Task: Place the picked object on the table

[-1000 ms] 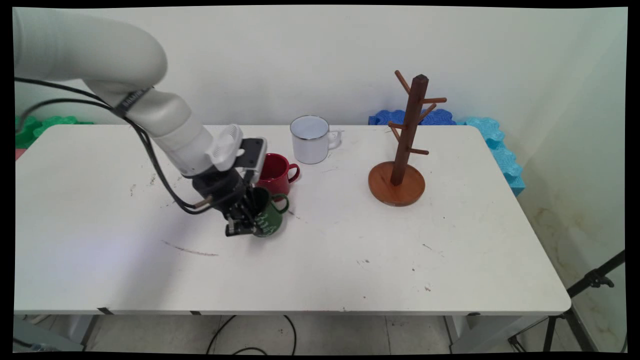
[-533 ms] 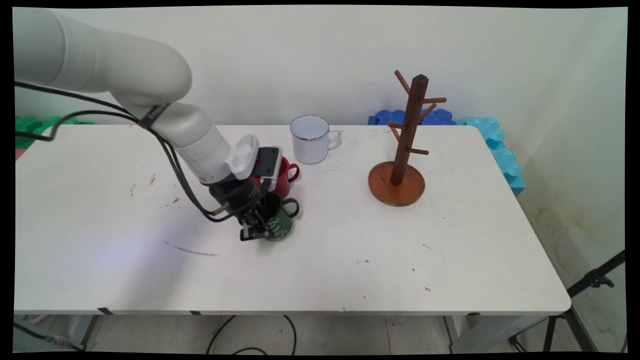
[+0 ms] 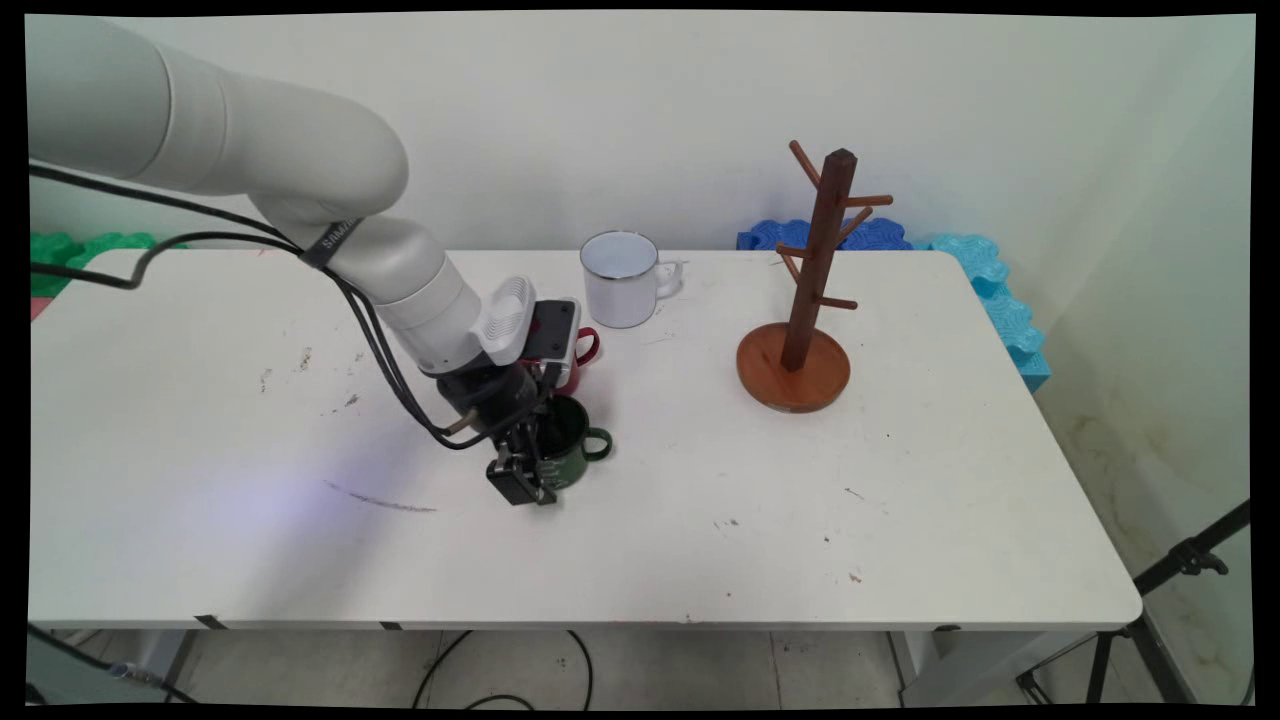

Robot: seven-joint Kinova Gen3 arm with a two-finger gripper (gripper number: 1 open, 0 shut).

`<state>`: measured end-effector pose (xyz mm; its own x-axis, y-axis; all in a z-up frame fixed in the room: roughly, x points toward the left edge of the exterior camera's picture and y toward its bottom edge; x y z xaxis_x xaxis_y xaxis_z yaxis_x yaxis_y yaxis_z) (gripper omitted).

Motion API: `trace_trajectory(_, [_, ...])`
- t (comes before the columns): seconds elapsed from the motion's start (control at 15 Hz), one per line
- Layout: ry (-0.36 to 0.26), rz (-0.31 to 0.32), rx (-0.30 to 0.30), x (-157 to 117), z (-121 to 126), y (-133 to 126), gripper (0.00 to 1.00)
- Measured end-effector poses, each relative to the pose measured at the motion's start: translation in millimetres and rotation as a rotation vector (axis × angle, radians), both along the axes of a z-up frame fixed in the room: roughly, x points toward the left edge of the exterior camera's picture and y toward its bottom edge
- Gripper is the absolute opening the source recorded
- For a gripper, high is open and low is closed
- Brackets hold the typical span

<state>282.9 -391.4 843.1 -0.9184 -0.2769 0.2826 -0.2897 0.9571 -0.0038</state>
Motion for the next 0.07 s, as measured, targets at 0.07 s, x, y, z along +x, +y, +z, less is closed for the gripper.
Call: trace_trajectory(0.07, [0.004,0.000,-0.002,-0.6,0.8,-0.4,1.00])
